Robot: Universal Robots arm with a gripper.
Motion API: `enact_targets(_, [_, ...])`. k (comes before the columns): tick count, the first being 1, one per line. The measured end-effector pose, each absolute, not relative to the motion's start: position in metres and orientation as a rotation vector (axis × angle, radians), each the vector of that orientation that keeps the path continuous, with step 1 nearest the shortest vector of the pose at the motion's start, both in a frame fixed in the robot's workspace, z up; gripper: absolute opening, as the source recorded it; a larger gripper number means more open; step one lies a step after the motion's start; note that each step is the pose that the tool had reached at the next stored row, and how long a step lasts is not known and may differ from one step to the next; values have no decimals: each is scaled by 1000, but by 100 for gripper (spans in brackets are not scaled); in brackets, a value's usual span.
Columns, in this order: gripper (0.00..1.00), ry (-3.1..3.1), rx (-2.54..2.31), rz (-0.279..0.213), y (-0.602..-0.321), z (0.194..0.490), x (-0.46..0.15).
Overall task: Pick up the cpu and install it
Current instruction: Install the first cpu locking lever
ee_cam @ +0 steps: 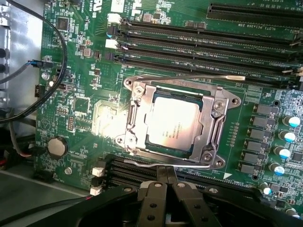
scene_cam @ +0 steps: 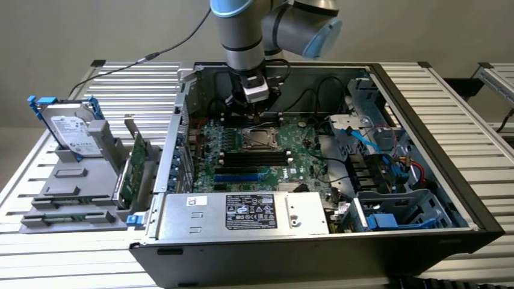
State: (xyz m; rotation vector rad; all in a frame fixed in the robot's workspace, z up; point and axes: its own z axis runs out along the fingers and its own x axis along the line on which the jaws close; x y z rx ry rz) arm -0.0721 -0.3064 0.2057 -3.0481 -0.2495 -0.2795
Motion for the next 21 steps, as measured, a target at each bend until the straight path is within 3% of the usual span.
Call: enact_targets(21, [11,-311,-3039,-277,-309,204,-67])
